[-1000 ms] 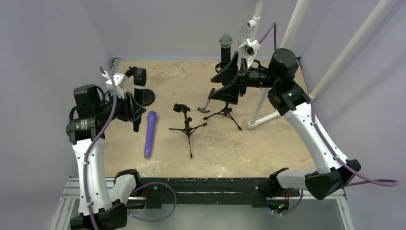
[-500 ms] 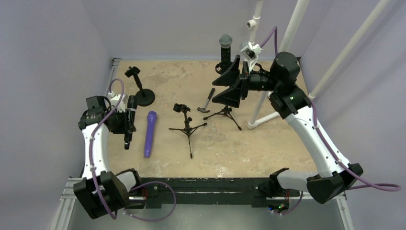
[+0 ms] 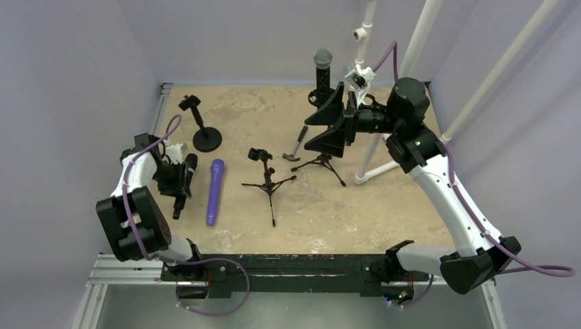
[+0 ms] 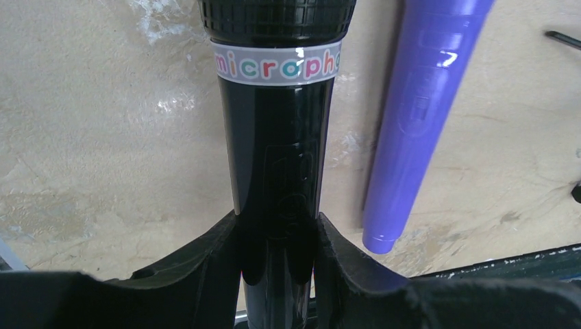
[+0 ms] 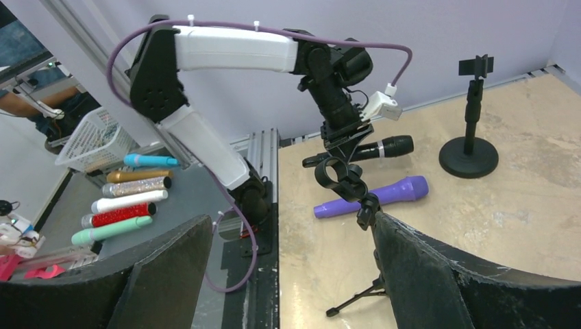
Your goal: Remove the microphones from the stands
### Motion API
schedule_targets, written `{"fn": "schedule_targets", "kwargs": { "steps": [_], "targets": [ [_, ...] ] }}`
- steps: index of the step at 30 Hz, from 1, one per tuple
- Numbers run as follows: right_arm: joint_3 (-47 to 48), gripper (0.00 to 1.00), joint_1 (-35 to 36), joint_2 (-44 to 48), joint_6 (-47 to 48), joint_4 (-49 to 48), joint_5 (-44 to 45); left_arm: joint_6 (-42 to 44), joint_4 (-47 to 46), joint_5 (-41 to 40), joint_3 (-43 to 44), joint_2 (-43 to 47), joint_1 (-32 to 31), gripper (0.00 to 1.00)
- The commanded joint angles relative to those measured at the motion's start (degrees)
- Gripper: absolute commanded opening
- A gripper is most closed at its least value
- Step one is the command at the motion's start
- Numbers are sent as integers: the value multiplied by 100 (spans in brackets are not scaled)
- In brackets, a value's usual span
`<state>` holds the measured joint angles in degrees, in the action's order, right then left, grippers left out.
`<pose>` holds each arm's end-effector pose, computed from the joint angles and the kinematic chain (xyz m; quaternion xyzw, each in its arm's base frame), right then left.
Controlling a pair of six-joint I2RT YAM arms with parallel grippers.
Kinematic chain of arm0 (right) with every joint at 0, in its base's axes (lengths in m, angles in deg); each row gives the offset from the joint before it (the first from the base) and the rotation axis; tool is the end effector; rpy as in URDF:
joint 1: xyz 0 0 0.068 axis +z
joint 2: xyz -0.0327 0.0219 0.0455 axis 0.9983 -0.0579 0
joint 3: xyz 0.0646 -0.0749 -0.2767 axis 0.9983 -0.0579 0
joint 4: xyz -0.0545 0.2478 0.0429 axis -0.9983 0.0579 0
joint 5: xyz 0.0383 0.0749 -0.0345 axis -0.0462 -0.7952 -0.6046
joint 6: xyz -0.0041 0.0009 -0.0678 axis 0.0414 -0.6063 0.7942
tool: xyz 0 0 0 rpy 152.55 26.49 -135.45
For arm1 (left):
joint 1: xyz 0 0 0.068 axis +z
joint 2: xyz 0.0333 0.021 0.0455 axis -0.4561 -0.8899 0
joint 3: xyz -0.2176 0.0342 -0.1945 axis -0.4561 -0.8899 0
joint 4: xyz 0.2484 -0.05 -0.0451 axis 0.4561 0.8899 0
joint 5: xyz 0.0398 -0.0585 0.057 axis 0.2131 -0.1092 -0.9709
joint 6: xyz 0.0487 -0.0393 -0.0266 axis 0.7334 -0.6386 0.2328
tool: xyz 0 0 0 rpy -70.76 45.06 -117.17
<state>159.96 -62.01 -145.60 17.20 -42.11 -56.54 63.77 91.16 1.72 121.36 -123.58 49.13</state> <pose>0.2060 0.1470 0.4905 -0.3943 0.5735 0.5590 0.4506 0.2267 0.0760 0.2163 -0.0294 0.9867 -0.0941 0.1295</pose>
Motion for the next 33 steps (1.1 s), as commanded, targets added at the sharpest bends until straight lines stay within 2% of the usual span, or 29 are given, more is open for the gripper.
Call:
{"fn": "schedule_targets", "kwargs": {
  "steps": [1, 8, 18, 22, 33],
  "targets": [
    [-30, 87, -103, 109, 45, -70, 188, 49, 64, -253, 473, -653, 19, 0],
    [-41, 87, -110, 67, 108, -22, 195, -6, 36, -323, 564, -1220, -130, 0],
    [-115, 88, -112, 46, 141, -40, 229, 12, 4, -534, 494, -1253, -664, 1],
    [-168, 88, -122, 85, 161, -42, 239, 6, 17, -608, 514, -1357, -773, 5],
    [-174, 88, -129, 118, 143, -52, 224, -70, 329, -410, 844, -1725, -785, 27]
  ]
}}
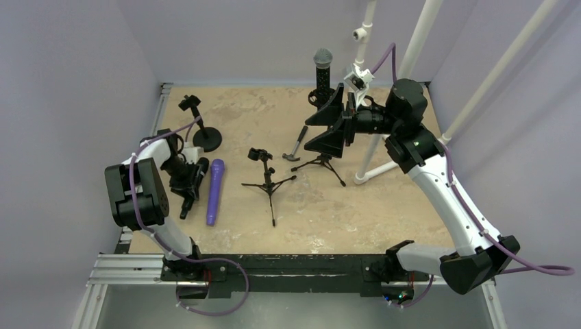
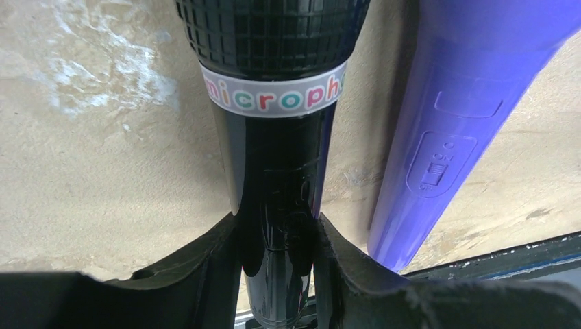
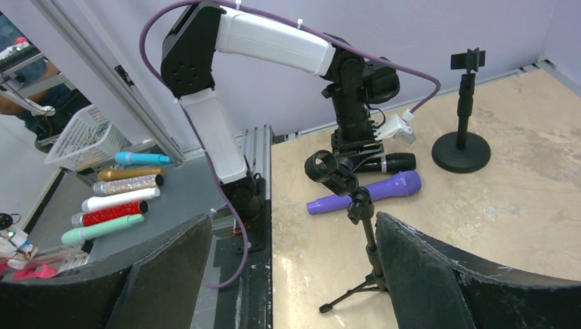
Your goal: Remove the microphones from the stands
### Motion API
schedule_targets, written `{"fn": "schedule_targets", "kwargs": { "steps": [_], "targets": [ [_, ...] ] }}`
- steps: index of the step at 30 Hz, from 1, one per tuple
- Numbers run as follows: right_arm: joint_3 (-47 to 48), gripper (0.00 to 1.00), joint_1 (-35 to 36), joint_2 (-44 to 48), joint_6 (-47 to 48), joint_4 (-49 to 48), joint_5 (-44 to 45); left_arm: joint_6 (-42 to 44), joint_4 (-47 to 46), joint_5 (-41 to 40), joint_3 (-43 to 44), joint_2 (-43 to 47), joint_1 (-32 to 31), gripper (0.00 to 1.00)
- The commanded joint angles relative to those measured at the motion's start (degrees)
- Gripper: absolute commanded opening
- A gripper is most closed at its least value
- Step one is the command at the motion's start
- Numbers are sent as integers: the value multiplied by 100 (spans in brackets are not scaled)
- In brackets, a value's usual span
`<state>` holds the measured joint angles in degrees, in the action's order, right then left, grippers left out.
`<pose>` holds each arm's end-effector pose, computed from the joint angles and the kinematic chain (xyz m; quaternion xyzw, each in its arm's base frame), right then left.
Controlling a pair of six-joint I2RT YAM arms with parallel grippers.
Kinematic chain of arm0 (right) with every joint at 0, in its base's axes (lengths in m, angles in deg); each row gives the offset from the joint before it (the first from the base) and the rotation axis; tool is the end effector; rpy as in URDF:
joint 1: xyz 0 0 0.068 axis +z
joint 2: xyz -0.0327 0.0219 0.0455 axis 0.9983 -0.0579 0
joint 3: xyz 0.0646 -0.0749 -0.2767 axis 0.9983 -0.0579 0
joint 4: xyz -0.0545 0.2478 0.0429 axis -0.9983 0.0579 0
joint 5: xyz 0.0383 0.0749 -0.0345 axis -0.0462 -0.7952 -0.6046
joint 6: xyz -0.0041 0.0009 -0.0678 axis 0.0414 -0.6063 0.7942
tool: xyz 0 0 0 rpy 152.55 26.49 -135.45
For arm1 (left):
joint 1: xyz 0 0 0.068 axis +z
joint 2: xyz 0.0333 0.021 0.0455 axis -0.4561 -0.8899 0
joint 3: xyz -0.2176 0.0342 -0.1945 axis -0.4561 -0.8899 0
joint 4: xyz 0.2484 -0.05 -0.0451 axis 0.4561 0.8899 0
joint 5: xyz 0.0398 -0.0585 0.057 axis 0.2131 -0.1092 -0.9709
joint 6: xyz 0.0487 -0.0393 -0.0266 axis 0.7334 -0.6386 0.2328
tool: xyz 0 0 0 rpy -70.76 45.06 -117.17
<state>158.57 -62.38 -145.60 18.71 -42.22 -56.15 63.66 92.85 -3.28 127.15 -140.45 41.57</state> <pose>0.2096 0.1467 0.4828 -0.3944 0.5780 0.5515 0.4540 0.2730 0.0602 0.1691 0.0211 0.9956 -0.0913 0.0050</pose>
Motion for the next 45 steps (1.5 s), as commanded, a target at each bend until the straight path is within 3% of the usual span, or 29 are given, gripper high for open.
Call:
{"fn": "schedule_targets", "kwargs": {
  "steps": [1, 9, 20, 31, 34, 45],
  "targets": [
    [-32, 88, -92, 126, -8, -44, 182, -55, 175, 92, 265, -31, -29, 28],
    [-92, 89, -91, 179, 2, -39, 198, -27, 350, 135, 315, -20, -29, 43],
    [-121, 89, -92, 241, 30, -15, 204, -25, 537, 123, 315, 224, -29, 49],
    [-25, 89, -85, 113, 1027, 844, 657, 345, 747, 249, 693, 2131, -29, 70],
    [-99, 89, -76, 46, 1458, 1012, 691, 619, 638, 759, 627, 2917, -37, 82],
    [-363, 90, 46, -233, 2213, 1221, 740, 986, -320, 3929, -285, 5052, -122, 96]
  ]
}}
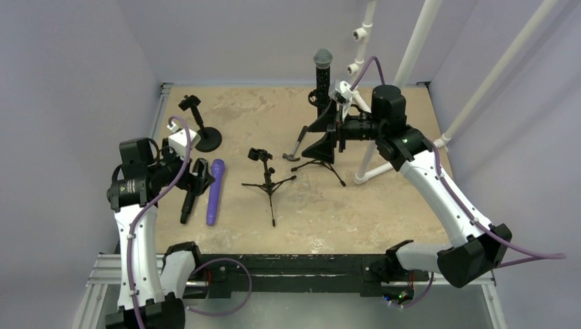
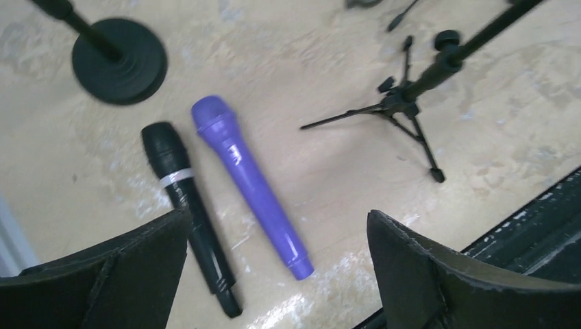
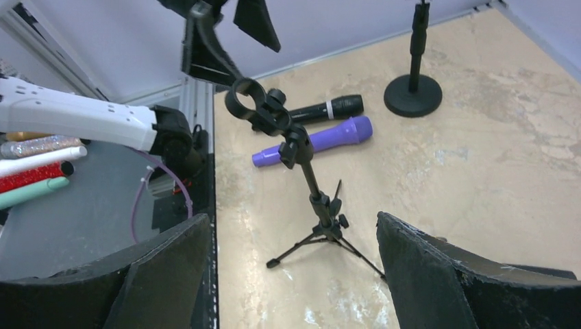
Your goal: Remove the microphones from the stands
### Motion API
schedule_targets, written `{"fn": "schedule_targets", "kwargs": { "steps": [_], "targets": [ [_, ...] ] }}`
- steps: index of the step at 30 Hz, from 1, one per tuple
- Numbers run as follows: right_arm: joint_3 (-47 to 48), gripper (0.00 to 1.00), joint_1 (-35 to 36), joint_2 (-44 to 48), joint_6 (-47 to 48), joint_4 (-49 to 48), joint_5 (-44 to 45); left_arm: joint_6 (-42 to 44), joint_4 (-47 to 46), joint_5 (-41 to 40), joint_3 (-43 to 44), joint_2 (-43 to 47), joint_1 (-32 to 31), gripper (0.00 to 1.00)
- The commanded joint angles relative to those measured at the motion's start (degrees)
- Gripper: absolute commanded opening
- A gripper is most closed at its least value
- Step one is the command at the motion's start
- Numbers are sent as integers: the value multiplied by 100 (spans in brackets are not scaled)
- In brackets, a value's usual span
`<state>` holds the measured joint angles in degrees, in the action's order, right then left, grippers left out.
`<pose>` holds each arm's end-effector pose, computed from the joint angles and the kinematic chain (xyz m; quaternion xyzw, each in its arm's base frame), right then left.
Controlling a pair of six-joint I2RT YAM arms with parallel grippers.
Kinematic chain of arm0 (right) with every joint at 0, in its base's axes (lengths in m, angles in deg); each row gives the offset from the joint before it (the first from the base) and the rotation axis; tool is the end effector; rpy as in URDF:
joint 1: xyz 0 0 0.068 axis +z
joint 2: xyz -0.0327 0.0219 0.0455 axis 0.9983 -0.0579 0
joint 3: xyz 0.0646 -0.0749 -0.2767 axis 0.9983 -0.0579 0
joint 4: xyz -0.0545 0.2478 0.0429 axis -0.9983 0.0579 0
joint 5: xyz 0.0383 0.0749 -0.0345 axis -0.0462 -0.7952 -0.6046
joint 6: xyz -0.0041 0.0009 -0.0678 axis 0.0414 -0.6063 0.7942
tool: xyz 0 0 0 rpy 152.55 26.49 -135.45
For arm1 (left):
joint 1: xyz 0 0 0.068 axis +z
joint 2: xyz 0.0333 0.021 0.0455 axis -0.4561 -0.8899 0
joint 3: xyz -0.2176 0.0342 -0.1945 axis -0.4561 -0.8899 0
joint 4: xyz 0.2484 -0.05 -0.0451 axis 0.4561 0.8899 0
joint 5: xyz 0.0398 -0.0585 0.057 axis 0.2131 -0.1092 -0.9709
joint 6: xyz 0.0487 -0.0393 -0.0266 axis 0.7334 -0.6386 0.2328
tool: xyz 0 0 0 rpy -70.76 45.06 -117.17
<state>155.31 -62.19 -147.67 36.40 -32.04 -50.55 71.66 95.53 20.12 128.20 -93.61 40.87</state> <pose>0.2282 0.1529 0.4364 -0.4242 0.6207 0.4725 0.4599 0.1498 0.0054 0.3484 0.1933 0.8761 -0.1377 0.4197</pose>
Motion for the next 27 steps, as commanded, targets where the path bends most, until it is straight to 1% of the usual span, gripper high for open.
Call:
{"fn": "schedule_targets", "kwargs": {
  "steps": [1, 3, 7, 8, 10, 11, 12, 14, 16, 20, 24, 27],
  "targets": [
    [-53, 90, 43, -33, 497, 245, 211, 128, -817, 1807, -518, 493, -90, 97],
    [-89, 90, 53, -55, 534, 260, 221, -171, -1381, 2059, -901, 687, -240, 97],
    [-139, 90, 58, -140, 534, 216, 170, -596, -2558, 2484, -1450, 838, -674, 93],
    [-134, 90, 64, -162, 524, 212, 148, -742, -2987, 2522, -1573, 837, -795, 92],
    [-122, 90, 72, -214, 520, 219, 135, -841, -3518, 2524, -1748, 802, -1153, 92],
    [-122, 89, 72, -226, 519, 216, 126, -875, -3763, 2513, -1804, 762, -1266, 92],
    [-121, 90, 73, -240, 518, 213, 138, -931, -3984, 2478, -1848, 669, -1511, 91],
    [-139, 89, 67, -267, 513, 210, 140, -1175, -4436, 2454, -1871, 420, -1738, 90],
    [-151, 89, 73, -272, 510, 205, 165, -1331, -4727, 2359, -1819, 117, -1956, 87],
    [-217, 90, 72, -218, 552, 238, 240, -1402, -5287, 1961, -1828, -221, -2523, 86],
    [-241, 89, 69, -176, 606, 268, 308, -1770, -6126, 1635, -1984, -528, -2860, 83],
    [-261, 90, 70, -175, 600, 256, 313, -1783, -6407, 1547, -2038, -710, -3088, 81]
  ]
}}
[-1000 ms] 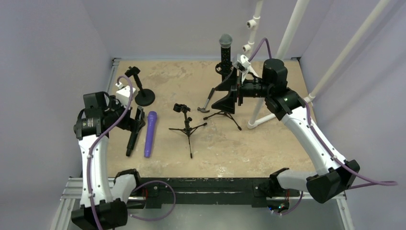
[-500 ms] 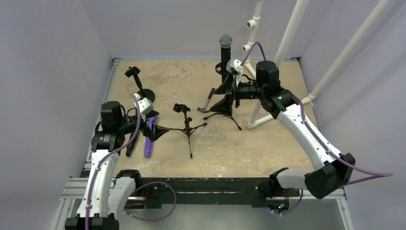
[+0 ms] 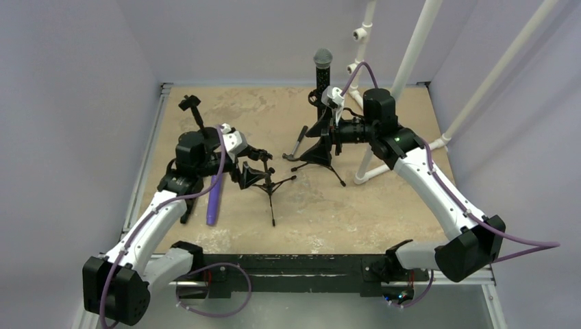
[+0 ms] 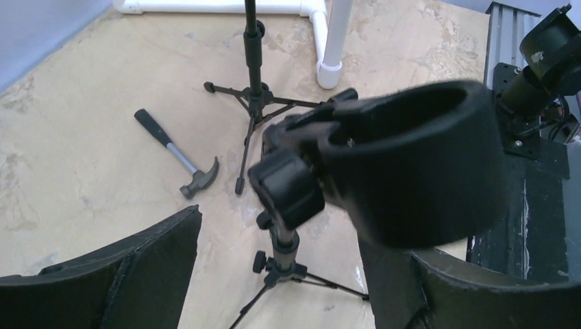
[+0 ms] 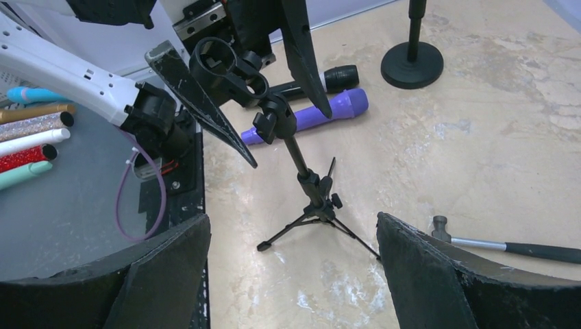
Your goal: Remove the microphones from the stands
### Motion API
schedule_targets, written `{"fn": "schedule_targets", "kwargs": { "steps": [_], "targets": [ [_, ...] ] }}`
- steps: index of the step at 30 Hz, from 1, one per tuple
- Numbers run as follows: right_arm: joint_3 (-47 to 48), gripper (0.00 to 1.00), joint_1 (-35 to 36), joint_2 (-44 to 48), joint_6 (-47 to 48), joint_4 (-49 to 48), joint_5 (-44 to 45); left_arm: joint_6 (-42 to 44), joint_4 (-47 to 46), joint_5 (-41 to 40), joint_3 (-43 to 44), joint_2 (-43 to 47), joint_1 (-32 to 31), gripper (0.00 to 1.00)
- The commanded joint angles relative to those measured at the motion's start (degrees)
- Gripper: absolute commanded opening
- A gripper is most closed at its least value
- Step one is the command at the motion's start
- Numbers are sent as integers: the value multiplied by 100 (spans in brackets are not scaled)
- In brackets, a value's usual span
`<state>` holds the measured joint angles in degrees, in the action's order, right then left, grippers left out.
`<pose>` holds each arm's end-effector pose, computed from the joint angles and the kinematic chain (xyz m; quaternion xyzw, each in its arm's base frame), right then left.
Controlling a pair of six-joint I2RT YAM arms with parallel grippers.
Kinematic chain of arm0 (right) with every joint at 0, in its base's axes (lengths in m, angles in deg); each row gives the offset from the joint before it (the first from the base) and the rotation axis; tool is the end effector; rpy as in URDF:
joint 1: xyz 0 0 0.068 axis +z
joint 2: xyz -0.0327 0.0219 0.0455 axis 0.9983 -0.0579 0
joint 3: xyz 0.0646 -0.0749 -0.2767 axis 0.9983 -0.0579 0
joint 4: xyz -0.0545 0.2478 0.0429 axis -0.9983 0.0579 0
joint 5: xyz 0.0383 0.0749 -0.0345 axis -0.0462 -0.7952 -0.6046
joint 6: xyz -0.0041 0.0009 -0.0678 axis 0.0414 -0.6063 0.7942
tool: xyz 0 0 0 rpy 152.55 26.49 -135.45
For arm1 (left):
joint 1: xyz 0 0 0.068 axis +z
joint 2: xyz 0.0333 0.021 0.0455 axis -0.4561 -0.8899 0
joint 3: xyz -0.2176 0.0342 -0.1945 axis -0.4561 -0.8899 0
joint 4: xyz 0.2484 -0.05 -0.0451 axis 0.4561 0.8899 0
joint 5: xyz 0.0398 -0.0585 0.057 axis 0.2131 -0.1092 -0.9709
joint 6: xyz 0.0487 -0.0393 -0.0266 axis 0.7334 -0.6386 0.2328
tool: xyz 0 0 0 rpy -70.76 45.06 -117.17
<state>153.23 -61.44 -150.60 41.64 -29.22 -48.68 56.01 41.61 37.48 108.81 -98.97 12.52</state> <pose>0.2418 0.1621 0.4053 -0.4345 0.6470 0.4528 0.4331 0.1940 -0.0945 0.3144 0.3997 0.6611 -0.3718 0.5147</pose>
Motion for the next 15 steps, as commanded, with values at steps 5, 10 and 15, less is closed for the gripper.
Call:
{"fn": "schedule_targets", "kwargs": {
  "steps": [5, 10, 15],
  "targets": [
    [-157, 90, -9, 145, 68, -81, 163, -129, -1206, -155, -39, -528, -401, 75],
    [-278, 90, -11, 260, 150, -85, 270, -115, -1304, -96, 61, -816, -411, 61],
    [-340, 90, -13, 293, 188, -90, 295, -195, -1316, 106, 175, -1049, -411, 34]
  ]
}}
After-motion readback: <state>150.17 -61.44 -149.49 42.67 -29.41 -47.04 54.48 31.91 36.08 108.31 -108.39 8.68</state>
